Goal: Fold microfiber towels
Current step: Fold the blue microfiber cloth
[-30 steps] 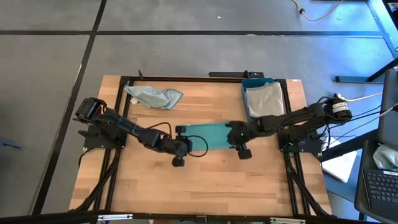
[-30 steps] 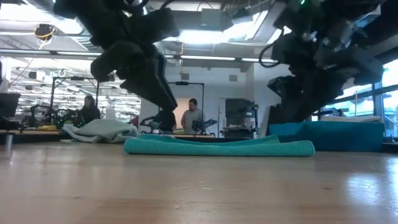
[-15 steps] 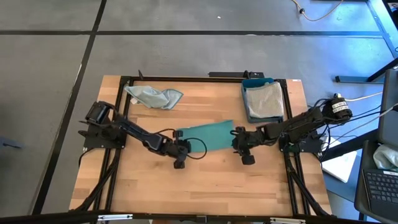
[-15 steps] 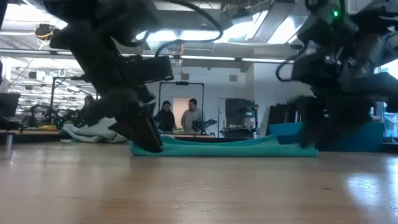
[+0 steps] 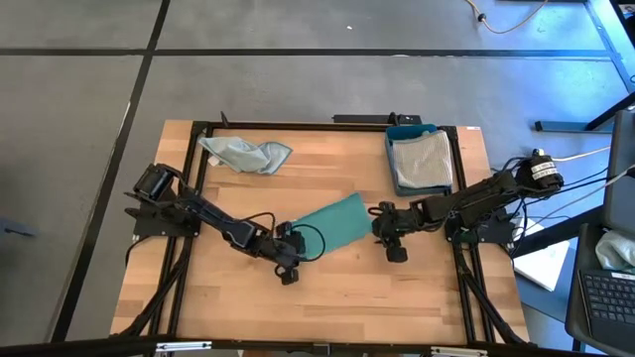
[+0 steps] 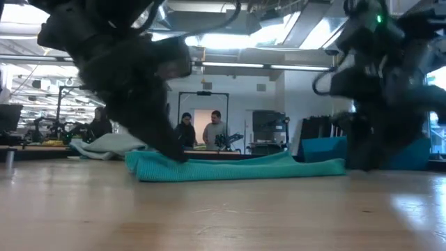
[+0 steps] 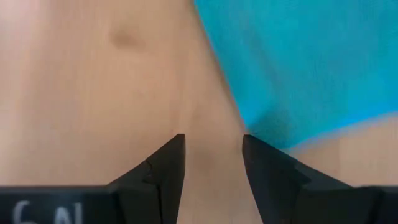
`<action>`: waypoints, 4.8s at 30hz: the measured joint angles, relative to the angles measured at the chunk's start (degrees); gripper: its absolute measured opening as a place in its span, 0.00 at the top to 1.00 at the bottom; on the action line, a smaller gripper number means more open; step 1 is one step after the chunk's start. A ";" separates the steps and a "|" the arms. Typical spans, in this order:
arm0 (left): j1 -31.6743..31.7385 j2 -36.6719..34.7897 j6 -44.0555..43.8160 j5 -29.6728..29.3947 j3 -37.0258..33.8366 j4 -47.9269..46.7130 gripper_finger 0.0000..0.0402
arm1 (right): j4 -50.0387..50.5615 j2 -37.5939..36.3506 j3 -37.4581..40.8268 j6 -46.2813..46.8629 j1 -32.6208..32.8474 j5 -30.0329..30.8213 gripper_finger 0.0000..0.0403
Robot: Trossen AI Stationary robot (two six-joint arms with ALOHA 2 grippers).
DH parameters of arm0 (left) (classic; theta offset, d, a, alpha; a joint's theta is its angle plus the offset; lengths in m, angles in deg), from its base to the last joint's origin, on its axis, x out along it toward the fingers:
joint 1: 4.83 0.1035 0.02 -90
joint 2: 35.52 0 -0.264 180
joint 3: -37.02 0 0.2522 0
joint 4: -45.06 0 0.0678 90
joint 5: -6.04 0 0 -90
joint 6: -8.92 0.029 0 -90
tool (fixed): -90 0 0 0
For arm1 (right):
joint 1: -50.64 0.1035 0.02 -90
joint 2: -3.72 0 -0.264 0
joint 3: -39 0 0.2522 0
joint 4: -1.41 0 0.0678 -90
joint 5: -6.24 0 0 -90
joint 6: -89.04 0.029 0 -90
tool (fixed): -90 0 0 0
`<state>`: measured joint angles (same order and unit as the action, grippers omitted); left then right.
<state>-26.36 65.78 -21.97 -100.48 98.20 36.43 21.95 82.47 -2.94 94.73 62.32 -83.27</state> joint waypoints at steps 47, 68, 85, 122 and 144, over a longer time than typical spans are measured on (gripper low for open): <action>-2.16 -2.22 -12.96 1.23 -2.36 -6.45 0.75 | -38.25 24.25 -15.25 -17.64 15.44 8.81 0.60; -9.43 -1.96 -12.36 -9.87 -1.41 0.09 0.75 | -20.71 41.26 -38.08 -34.31 23.39 25.43 0.59; -10.50 3.86 9.62 -11.97 -1.28 1.14 0.75 | -15.38 41.26 -40.90 -30.38 20.09 21.90 0.59; -11.05 10.16 -1.93 -12.75 4.28 6.23 0.75 | -8.71 44.46 -42.03 -27.80 28.72 32.22 0.60; -12.80 10.19 -3.30 -12.73 4.28 6.56 0.75 | -8.42 44.97 -42.01 -25.26 24.15 27.75 0.60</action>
<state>-39.16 75.96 -25.27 -113.21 102.48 42.98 13.53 127.44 -44.95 69.47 86.47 -55.52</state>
